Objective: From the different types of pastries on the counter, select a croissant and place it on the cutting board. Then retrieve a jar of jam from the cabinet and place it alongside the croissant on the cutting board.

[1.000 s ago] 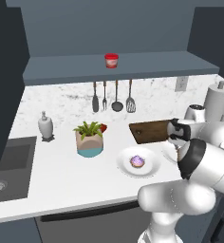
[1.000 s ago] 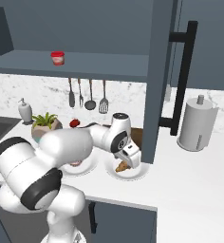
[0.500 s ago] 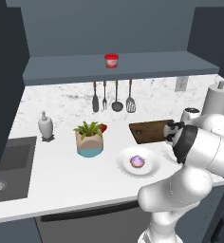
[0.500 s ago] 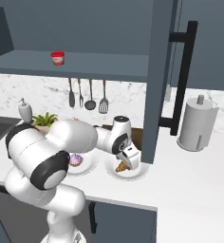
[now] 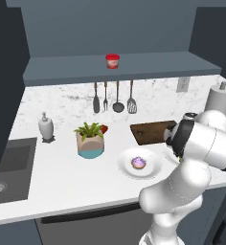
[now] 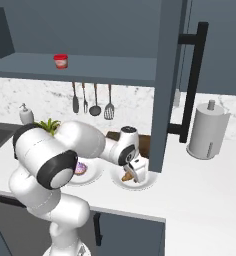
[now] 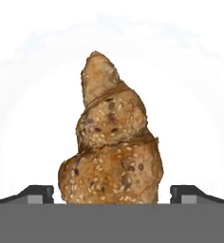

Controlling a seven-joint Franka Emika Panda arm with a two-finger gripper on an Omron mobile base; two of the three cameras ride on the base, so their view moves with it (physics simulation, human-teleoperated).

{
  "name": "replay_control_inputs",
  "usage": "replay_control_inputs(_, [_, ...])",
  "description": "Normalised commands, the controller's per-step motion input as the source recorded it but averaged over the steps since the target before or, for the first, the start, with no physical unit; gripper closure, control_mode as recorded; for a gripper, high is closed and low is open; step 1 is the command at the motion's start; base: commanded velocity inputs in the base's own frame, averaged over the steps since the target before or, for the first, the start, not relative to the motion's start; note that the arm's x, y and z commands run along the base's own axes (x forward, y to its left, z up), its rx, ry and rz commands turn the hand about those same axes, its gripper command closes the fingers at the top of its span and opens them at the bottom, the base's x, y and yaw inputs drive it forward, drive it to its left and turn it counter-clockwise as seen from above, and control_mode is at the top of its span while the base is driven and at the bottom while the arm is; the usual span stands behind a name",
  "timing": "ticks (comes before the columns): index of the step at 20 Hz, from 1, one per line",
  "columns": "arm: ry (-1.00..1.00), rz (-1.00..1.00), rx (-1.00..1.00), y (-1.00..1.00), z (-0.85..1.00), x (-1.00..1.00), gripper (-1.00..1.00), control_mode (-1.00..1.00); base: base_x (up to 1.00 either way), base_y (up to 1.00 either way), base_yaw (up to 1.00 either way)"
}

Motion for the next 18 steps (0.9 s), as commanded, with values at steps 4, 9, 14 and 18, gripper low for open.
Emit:
replay_control_inputs(4, [0.0, -0.03, 0.0, 0.0, -0.29, 0.0, 1.0, -1.0, 0.0, 0.0, 0.0])
replay_control_inputs(9, [0.0, -0.03, 0.0, -0.01, -0.04, 0.08, 1.0, -1.0, 0.0, 0.0, 0.0])
replay_control_inputs(14, [-0.03, -0.07, 0.0, 0.0, 0.26, 0.35, 1.0, -1.0, 0.0, 0.0, 0.0])
replay_control_inputs(18, [-0.09, -0.09, 0.0, 0.0, 0.31, 0.49, 1.0, -1.0, 0.0, 0.0, 0.0])
